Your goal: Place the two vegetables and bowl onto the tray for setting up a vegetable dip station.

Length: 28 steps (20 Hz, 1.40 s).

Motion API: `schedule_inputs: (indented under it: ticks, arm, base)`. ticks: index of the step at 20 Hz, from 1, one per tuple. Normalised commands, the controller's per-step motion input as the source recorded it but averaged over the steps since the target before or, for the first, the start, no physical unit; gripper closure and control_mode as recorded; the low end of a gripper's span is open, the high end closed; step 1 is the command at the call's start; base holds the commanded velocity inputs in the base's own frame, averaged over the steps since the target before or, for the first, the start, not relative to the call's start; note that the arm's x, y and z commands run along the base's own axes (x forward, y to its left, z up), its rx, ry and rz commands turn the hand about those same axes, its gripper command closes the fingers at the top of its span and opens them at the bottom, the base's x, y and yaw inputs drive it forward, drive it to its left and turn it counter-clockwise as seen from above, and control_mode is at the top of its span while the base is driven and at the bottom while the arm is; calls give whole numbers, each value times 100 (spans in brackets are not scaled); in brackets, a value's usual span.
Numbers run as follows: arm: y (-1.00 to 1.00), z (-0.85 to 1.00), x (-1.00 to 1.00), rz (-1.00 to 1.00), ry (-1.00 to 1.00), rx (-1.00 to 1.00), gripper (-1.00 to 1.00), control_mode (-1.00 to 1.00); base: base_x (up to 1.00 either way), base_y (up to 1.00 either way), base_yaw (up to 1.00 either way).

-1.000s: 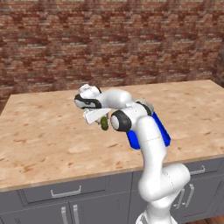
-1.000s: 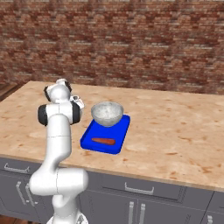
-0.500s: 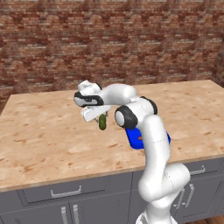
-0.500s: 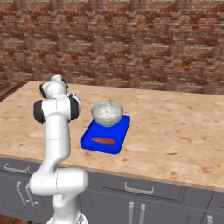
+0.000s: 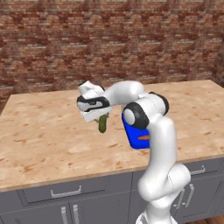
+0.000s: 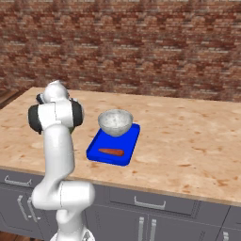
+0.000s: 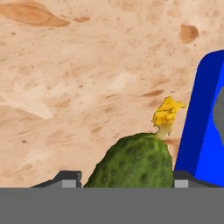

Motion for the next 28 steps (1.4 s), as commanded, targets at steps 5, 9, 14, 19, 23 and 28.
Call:
schedule_inputs:
  ticks: [5,9,14,19,23,28]
  arm:
    - [0,13,-28,-8,-13,0,100,-100]
    - [0,20,-24,-10,-6,0,100,-100]
    - [-4,23,-27,-11,0,3,100,-100]
    - [-7,22,-33,-13,0,4,100,-100]
    - [-9,19,-40,-12,-3,3,100,-100]
    - [-10,14,-42,-13,-8,1,100,-100]
  base:
    - [0,0,0]
    - [0,0,0]
    - [0,0,0]
    - [0,0,0]
    - [0,0,0]
    - [0,0,0]
